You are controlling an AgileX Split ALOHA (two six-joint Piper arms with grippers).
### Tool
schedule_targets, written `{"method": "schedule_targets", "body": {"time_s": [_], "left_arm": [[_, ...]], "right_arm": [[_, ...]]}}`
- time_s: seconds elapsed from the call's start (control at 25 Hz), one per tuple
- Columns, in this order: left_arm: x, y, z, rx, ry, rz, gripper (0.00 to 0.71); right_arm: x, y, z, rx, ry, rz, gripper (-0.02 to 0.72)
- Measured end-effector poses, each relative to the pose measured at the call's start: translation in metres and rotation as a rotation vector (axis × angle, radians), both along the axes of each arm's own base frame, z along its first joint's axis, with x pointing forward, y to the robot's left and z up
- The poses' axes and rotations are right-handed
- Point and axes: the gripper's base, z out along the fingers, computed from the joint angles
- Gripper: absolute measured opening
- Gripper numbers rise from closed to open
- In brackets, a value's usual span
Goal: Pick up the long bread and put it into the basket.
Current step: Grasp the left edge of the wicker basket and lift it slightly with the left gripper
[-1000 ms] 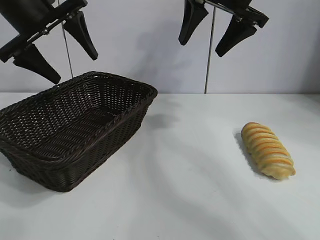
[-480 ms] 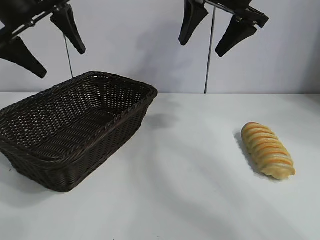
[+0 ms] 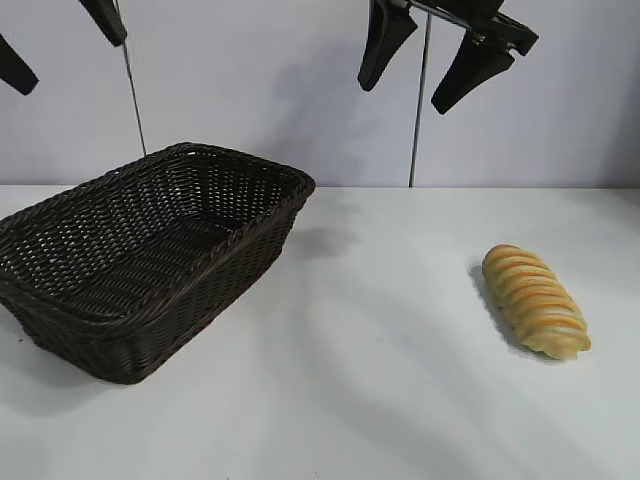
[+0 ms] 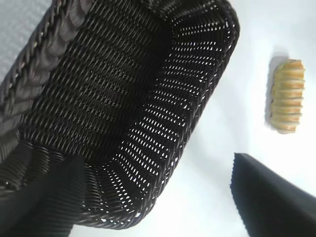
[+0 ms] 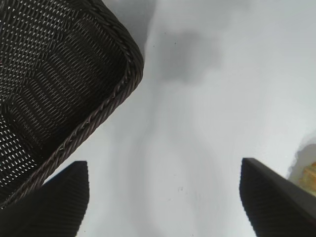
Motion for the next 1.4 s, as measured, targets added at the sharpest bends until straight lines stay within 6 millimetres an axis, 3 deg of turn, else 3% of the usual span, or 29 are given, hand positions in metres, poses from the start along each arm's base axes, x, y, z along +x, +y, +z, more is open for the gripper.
{"method": "schedule_targets", "body": {"time_s": [0.2,0.64,0.96,1.4], "left_arm": [[-0.016,0.007,-0.009,0.038,0.050,0.078,0.586],[-0.037,0.013,-0.067,-0.028,0.273,0.456,0.586],[-0.044,0.010,-0.099,-0.077,0.320,0.527,0.586],[-0.048,0.010,-0.126,-0.125,0.299,0.596,0.586]], "right_arm": [[0.000,0.000,0.000,-0.001,0.000,0.000,0.600],[0.000,0.000,0.000,-0.004,-0.001,0.000,0.600],[0.000,0.000,0.000,-0.004,-0.001,0.000,0.600],[0.000,0.000,0.000,-0.004,-0.001,0.000,0.600]]}}
